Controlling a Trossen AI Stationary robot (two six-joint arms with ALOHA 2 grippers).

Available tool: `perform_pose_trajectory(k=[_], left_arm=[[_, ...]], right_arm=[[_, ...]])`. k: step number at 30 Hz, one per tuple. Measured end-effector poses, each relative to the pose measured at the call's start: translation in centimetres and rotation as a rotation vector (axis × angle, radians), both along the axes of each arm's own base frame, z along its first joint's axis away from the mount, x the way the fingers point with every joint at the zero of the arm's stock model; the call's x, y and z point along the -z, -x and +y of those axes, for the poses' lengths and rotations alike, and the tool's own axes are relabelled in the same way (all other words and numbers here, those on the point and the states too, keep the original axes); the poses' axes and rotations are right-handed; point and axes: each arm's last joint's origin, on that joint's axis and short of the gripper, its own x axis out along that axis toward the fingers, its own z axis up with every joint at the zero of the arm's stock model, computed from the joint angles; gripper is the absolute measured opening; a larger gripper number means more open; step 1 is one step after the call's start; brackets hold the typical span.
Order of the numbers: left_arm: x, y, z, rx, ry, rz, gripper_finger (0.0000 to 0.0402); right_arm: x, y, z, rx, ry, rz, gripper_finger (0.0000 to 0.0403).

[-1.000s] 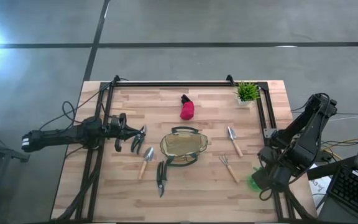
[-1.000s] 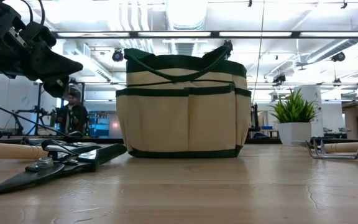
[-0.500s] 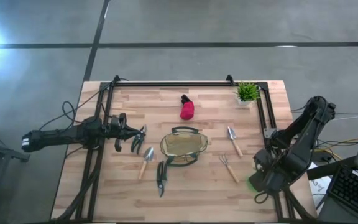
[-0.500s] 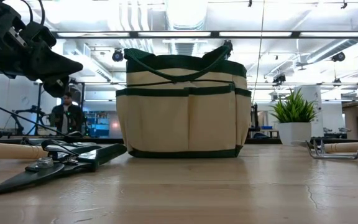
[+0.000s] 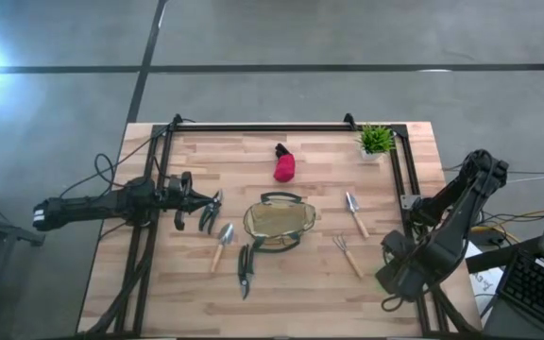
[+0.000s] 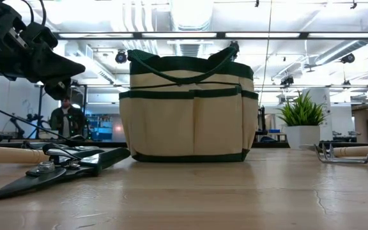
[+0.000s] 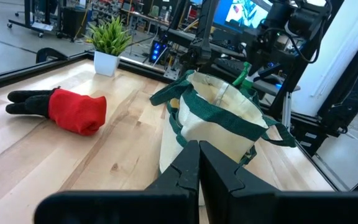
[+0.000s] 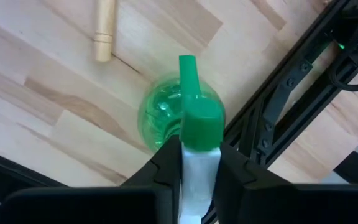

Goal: Pick & Place Garden tools in Gardening bag
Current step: Put the green spray bottle into the white gardening bag

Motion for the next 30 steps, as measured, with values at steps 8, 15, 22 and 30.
perform_pose_trajectory(k=[8, 15, 22, 30], left_arm=[[0.0, 0.0, 0.0, 0.0, 0.0, 0.0, 0.001], [0.0, 0.0, 0.0, 0.0, 0.0, 0.0, 0.001], [0.0, 0.0, 0.0, 0.0, 0.0, 0.0, 0.001], [0.0, 0.0, 0.0, 0.0, 0.0, 0.0, 0.001]], right_arm=[[-1.3, 0.6, -1.1, 0.011, -0.051, -0.04, 0.0043], [-2.7, 0.4, -3.1, -0.001, -0.062, -0.146, 0.0044], [-3.8, -0.2, -5.4, -0.05, -0.026, -0.263, 0.0046], [-4.6, -1.3, -8.1, -0.127, 0.048, -0.358, 0.0045]])
